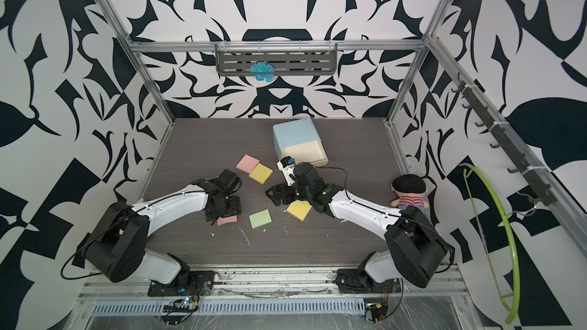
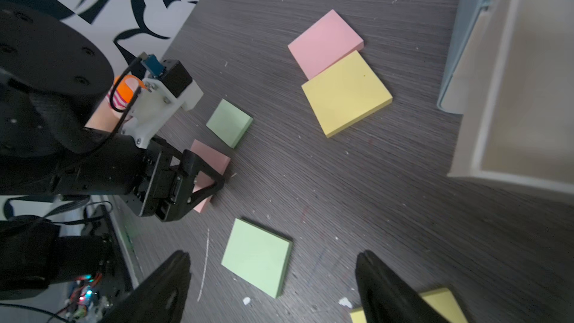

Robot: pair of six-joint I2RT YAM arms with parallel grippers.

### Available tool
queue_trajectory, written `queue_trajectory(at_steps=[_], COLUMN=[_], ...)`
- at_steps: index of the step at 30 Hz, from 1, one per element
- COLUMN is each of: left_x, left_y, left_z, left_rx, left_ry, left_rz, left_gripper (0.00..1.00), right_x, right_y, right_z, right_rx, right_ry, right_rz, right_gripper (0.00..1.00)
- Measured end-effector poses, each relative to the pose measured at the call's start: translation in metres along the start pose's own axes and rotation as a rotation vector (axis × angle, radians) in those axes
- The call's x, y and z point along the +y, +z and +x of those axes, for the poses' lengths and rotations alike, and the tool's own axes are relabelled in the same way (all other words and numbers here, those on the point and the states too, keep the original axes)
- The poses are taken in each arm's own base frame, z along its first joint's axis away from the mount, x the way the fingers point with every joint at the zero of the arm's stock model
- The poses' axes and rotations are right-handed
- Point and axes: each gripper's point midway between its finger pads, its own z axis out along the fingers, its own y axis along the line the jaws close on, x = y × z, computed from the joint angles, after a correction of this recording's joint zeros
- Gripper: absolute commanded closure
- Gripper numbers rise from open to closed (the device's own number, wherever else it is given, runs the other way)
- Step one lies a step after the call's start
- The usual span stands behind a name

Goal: Please put the sticky notes in the drawer by color
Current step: Pick up the sticky notes from the center of the board.

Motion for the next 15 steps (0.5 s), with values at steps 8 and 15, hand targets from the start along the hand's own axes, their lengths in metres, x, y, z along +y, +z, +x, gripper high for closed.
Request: queue_trajectory(at_steps=[8, 15], left_x=[-0.04, -0.076], left_y=[-0.035, -0.061], left_z=[-0.023, -0.043], left_rx=[-0.038, -0.06], left_ry=[-0.058, -0.11], left_rz=[0.179, 0.337], left_gripper=[0.18, 0.19], right_x=[0.029, 0.05], right_y=[0.016, 0.038], right_z=[0.018, 0.023], right_rx=[-0.024, -0.04], right_ry=[0.112, 0.179], right_rz=[-0.111, -0.185], right_gripper=[0.14, 0.21])
